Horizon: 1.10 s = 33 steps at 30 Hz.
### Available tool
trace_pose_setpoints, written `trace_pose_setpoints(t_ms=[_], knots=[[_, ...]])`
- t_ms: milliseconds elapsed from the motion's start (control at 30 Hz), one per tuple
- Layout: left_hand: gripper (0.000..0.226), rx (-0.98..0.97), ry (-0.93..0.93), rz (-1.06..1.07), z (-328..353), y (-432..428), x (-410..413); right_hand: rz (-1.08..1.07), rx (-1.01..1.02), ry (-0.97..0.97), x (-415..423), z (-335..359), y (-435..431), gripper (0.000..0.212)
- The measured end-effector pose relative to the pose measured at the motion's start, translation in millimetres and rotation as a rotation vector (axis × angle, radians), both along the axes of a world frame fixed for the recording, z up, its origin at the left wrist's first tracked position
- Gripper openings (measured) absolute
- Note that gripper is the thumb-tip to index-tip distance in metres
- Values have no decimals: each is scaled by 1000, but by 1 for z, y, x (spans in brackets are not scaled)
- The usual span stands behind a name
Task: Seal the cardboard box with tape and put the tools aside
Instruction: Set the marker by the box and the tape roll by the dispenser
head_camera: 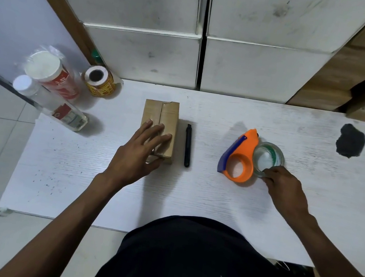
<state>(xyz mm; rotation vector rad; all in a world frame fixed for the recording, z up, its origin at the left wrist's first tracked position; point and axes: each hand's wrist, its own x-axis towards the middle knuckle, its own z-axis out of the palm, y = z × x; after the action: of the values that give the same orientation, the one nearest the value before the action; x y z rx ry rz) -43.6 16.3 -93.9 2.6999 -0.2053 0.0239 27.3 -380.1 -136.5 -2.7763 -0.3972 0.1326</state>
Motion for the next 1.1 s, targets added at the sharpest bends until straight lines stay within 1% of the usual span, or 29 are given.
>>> trace_pose_setpoints(t_ms=[233,400,533,733,967,1067,1100], knots=[[67,-8,-5,-5,-2,0,-1,17,10,-6,0,-1,5,18],[67,-5,1,-7,-1,0,-1,58,-11,4,10,-3,12,15],[69,-11,5,-13,-1,1,-1,76,-25,31,21,-5,17,19],[66,-17,30,-22,1,4,2,116,-50,53,36,-1,24,14],[63,-23,41,-38,8,7,3,118,-118,88,37,0,1,19],[65,-2,32,-21,9,2,2,129,-103,86,30,7,-6,13],[66,9,26,-16,8,1,2,126,-89,79,28,8,-6,15]])
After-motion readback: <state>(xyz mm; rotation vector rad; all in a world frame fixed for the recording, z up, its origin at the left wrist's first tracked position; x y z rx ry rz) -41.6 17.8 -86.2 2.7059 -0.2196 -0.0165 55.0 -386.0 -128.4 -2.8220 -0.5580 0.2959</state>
